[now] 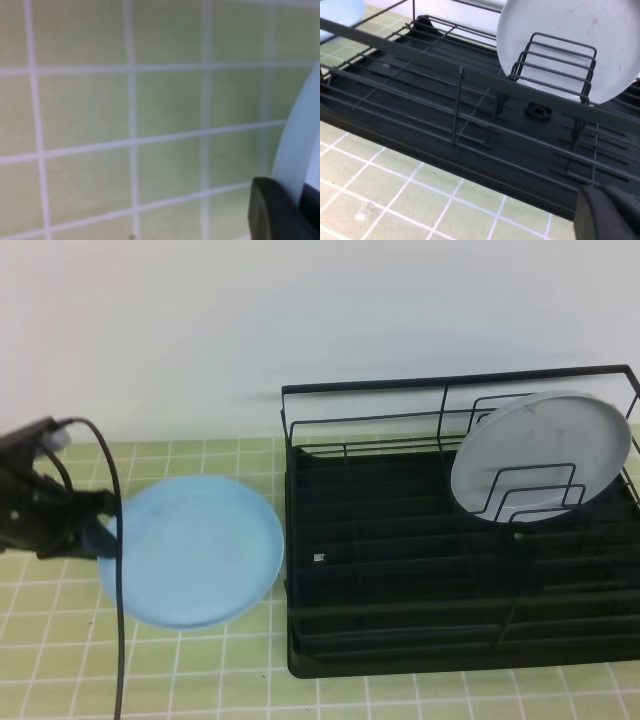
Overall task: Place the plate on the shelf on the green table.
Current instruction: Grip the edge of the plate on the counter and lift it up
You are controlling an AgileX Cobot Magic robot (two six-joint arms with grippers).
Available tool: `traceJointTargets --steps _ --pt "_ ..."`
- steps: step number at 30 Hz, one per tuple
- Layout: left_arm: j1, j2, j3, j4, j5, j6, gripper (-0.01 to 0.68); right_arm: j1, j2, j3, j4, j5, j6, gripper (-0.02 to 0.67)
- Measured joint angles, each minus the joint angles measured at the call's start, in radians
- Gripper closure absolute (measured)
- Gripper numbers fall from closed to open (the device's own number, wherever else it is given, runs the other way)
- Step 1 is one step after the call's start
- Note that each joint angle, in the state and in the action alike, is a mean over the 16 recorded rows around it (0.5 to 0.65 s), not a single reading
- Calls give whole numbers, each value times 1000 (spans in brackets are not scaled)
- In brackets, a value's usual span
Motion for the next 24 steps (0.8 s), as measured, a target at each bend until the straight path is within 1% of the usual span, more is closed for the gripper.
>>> traceJointTargets --steps 9,17,21,24 --pt "0 -168 -46 -7 80 -30 672 0 0 0 0 0 0 652" --pt "-1 -328 -50 -66 154 -34 672 0 0 0 5 -3 0 652" --pt "-13 -400 -49 -105 192 -28 672 0 0 0 80 -18 -1 652" --pt "-38 -447 -45 -124 207 -24 672 0 0 0 207 -38 -1 652"
